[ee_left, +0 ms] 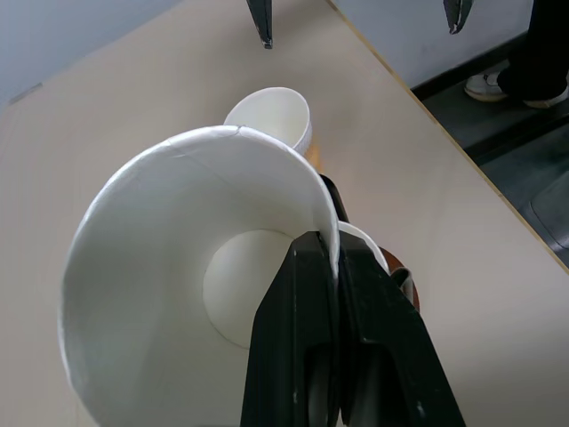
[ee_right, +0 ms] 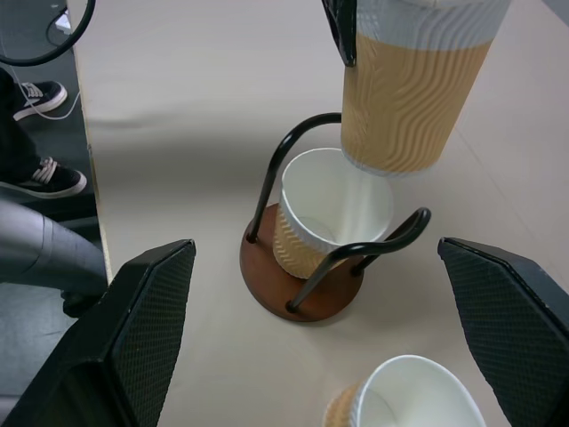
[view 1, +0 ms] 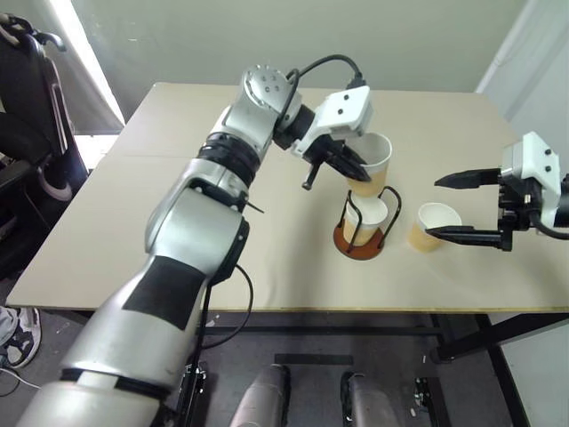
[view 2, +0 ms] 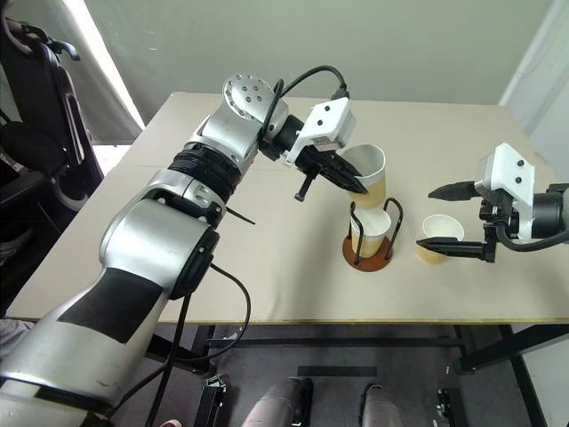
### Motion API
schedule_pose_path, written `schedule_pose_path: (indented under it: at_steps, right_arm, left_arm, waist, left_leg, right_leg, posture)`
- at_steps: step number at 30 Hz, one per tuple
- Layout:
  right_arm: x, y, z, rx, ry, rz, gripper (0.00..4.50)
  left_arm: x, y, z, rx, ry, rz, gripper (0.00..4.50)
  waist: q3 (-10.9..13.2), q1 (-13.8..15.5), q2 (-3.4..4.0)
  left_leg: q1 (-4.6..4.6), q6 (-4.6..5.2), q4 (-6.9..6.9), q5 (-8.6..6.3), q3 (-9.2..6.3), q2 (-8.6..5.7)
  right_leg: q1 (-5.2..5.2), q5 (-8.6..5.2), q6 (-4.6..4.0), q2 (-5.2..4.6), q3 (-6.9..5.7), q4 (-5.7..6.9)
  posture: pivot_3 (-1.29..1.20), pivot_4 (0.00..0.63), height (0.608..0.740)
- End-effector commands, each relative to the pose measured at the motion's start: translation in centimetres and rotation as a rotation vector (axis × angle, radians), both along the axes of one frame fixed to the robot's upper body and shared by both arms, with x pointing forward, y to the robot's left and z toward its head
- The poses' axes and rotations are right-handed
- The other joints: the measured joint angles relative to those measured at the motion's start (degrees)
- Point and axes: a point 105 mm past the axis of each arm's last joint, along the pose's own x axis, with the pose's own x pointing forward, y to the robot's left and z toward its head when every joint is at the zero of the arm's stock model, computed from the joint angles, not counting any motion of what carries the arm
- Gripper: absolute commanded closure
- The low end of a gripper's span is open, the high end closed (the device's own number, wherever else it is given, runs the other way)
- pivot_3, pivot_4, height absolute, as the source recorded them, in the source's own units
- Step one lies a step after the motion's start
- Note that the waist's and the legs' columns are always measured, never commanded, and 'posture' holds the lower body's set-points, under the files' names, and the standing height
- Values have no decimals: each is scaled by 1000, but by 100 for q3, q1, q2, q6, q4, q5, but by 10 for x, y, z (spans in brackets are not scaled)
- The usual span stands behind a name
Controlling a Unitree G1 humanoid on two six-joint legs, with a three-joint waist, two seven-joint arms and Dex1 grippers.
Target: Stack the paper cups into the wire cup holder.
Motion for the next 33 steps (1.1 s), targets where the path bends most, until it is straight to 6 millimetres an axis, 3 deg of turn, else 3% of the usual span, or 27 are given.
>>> schedule_pose_path:
  at_steps: [1, 13, 32, 33]
  right_arm:
    - [-3, 1, 12, 17, -54, 6, 62]
    - [-2, 0, 12, 15, -52, 2, 62]
    - [-1, 1, 11, 16, -53, -1, 62]
    - [-1, 1, 11, 15, -52, 0, 28]
  left_arm:
    - [-7, -6, -2, 10, 5, -57, 4500]
    - [-8, -8, -11, 19, 12, -66, 4500]
    - [-5, -9, -15, 22, 16, -40, 4500]
    - [-5, -9, -15, 22, 15, -39, 4294]
  waist:
    - [0, -1, 0]
    - [0, -12, 0]
    - [0, -10, 0]
    - [0, -10, 0]
  left_leg:
    - [3, 0, 0, 0, 3, -4]
    - [11, -23, 4, -8, 34, -17]
    - [11, -22, 4, -9, 37, -18]
    - [11, -23, 4, -10, 37, -18]
  right_leg:
    - [2, 3, 3, -2, 4, 0]
    - [3, 27, 45, 5, 115, -5]
    - [1, 26, 50, 4, 119, -6]
    - [1, 26, 50, 4, 120, -6]
  posture:
    - [0, 150, 740]
    - [0, 150, 740]
    - [0, 150, 740]
    - [0, 150, 740]
